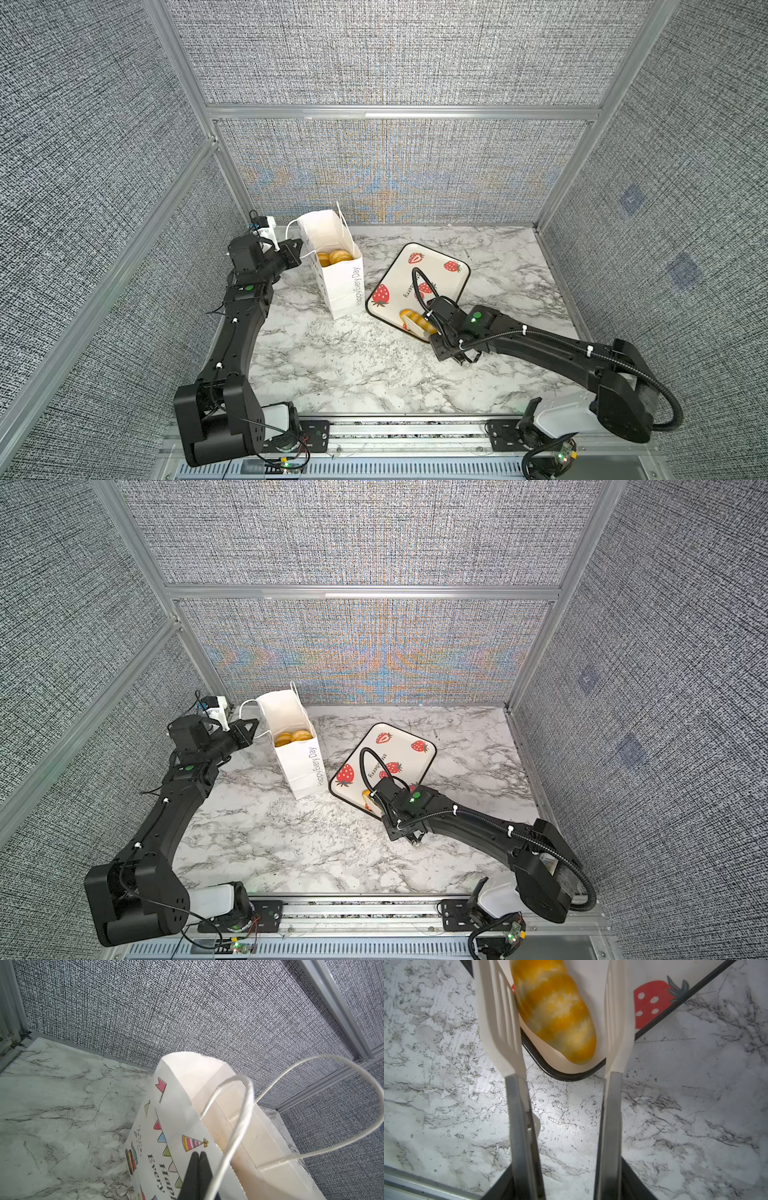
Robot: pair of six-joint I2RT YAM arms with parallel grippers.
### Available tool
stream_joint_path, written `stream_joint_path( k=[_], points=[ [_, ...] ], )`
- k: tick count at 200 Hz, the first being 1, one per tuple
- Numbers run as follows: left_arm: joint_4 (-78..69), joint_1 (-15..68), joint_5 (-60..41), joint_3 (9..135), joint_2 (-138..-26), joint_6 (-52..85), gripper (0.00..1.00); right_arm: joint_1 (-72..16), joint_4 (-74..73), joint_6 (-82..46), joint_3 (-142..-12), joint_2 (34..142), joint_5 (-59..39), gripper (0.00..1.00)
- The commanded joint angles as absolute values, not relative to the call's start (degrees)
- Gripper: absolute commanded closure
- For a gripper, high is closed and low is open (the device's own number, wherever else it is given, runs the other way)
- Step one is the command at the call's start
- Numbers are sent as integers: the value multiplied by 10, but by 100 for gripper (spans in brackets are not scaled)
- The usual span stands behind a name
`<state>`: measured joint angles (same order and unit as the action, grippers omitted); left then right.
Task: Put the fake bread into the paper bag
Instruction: 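Close the tongs on the striped croissant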
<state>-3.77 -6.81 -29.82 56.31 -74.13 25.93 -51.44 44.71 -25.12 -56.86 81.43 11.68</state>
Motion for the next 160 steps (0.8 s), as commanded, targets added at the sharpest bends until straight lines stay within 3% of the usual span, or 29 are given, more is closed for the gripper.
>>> stream_joint_path(
  k=[1, 102, 160],
  points=[
    [-51, -68, -301, 561, -742, 258, 100, -514, 441, -248, -568, 815, 118, 44],
    [-50, -68, -300, 562, -740, 257, 100, -511, 434, -244, -571, 835, 109, 45],
    [-51, -68, -299, 562, -739, 256, 100, -508, 429, -242, -569, 832, 108, 55]
  ],
)
